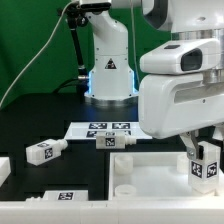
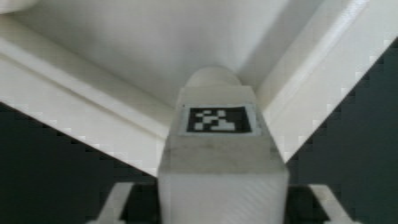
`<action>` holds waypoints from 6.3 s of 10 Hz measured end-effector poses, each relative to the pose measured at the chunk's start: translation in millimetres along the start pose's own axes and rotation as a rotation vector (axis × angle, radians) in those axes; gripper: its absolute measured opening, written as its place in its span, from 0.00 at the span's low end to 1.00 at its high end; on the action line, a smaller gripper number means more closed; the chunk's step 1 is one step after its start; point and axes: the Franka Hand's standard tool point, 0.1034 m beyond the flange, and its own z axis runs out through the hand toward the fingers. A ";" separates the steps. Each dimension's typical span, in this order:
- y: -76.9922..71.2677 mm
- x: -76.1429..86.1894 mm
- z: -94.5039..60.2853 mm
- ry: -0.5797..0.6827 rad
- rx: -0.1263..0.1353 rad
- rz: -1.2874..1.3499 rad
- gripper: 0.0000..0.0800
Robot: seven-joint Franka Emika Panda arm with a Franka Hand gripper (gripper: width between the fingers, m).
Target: Assemble one leg
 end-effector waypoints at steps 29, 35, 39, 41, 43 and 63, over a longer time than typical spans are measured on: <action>0.1 0.5 2.8 0.094 -0.046 0.325 0.81; 1.9 1.4 3.8 0.095 -0.091 -0.153 0.81; 7.1 0.1 -1.1 0.088 -0.098 -0.220 0.81; 6.9 -0.6 0.5 0.086 -0.097 -0.220 0.48; 6.2 -0.4 0.7 0.087 -0.096 -0.213 0.37; -1.2 -4.3 -0.9 0.093 0.090 1.759 0.36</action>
Offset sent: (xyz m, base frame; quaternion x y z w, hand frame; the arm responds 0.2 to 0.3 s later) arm 0.0057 0.0079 -0.0006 0.0269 0.0014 0.3011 0.9532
